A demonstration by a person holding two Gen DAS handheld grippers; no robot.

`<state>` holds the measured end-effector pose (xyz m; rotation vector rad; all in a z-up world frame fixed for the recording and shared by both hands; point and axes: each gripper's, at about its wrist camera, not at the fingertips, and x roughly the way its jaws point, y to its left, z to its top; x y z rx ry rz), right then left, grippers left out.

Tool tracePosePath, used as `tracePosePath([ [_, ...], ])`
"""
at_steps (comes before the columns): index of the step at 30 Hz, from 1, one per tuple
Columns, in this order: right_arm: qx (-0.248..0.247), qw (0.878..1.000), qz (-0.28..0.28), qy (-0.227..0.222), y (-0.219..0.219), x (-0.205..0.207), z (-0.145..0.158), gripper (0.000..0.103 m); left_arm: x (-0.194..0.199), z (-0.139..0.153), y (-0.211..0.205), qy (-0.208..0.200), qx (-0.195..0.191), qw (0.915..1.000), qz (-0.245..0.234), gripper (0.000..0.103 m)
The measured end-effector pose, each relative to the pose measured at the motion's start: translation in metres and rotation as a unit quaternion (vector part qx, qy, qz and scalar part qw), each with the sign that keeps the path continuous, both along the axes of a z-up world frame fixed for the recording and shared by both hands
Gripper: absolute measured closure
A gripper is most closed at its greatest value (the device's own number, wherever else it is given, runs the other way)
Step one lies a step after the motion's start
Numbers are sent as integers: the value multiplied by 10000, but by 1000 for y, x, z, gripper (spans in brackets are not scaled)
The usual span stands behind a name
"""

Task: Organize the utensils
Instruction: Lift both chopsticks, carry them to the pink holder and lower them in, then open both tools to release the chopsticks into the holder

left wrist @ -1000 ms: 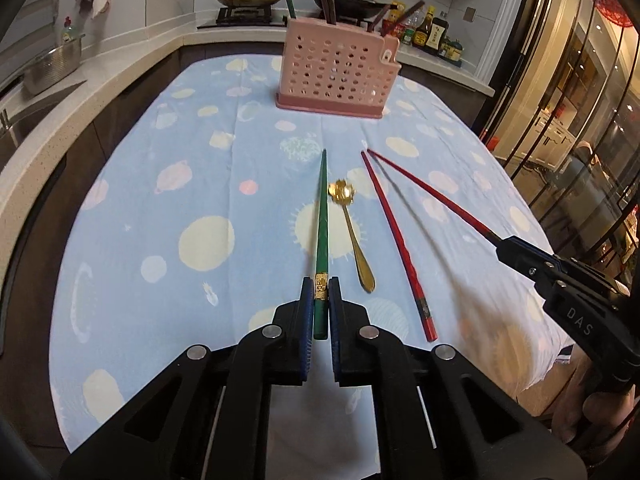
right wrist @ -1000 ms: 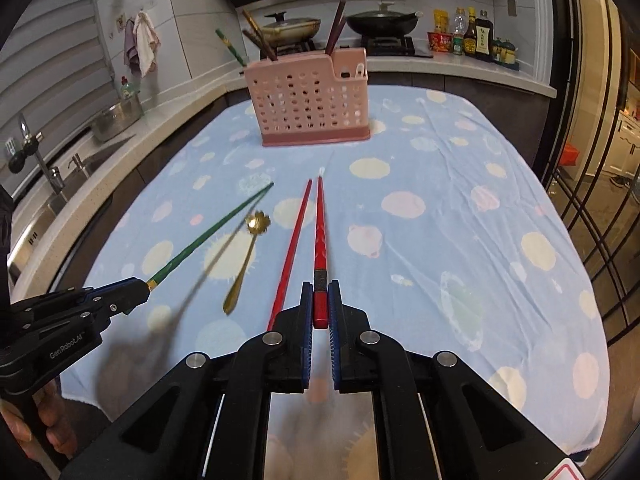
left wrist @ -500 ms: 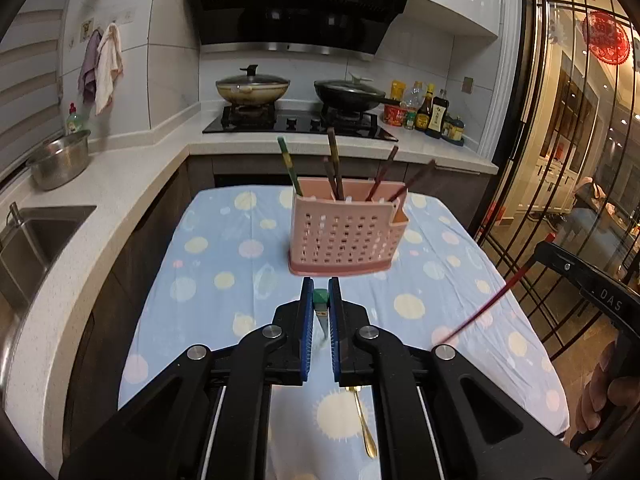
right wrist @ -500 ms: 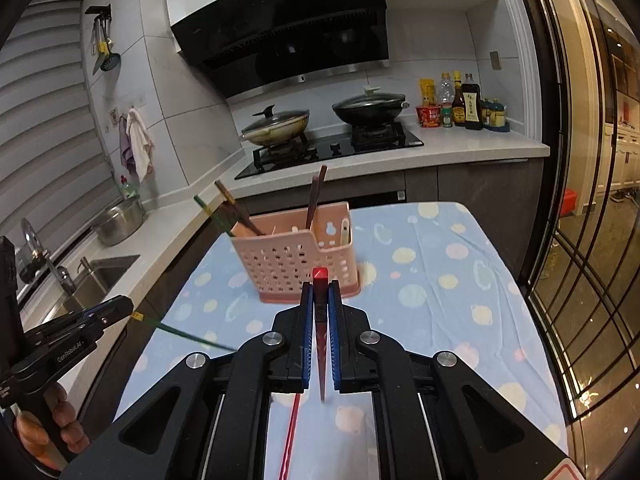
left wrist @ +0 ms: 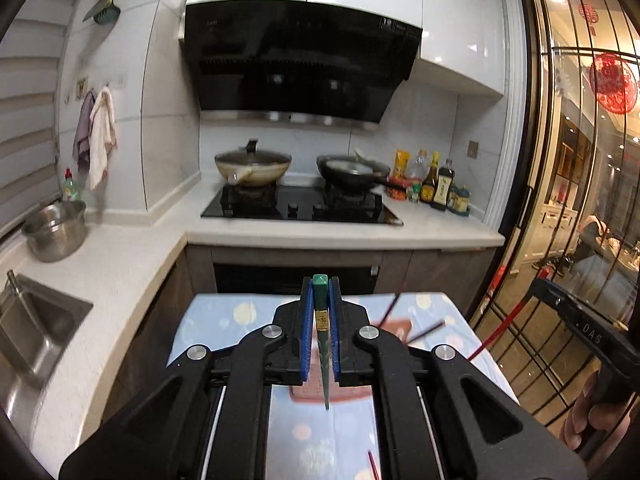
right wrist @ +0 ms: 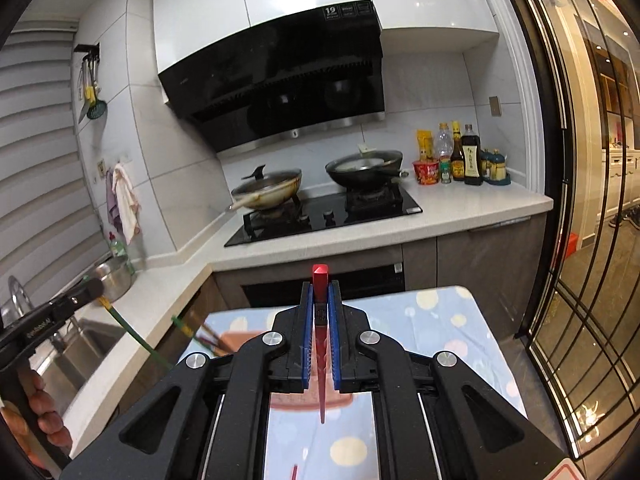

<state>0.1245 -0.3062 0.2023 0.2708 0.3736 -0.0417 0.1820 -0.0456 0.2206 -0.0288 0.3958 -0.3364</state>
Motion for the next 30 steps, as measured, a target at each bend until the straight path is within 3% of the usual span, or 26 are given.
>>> tracePosePath([
  [5, 18, 9998, -98, -197, -8, 28, 18, 96, 29, 29, -5, -304, 55, 9995, 113, 96],
  [10, 11, 9996, -82, -252, -8, 54, 25, 96, 53, 35, -9, -380, 80, 9992, 136, 96],
  [18, 111, 9999, 98, -3, 1, 86, 6, 96, 75, 23, -18, -305, 70, 9995, 86, 96],
  [27, 241, 9984, 275, 432, 3, 103, -29, 96, 86, -11, -26, 65, 82, 9999, 47, 95],
  [30, 193, 9987, 151, 437, 0, 97, -34, 83, 86, -17, -21, 160, -33, 9998, 145, 93],
])
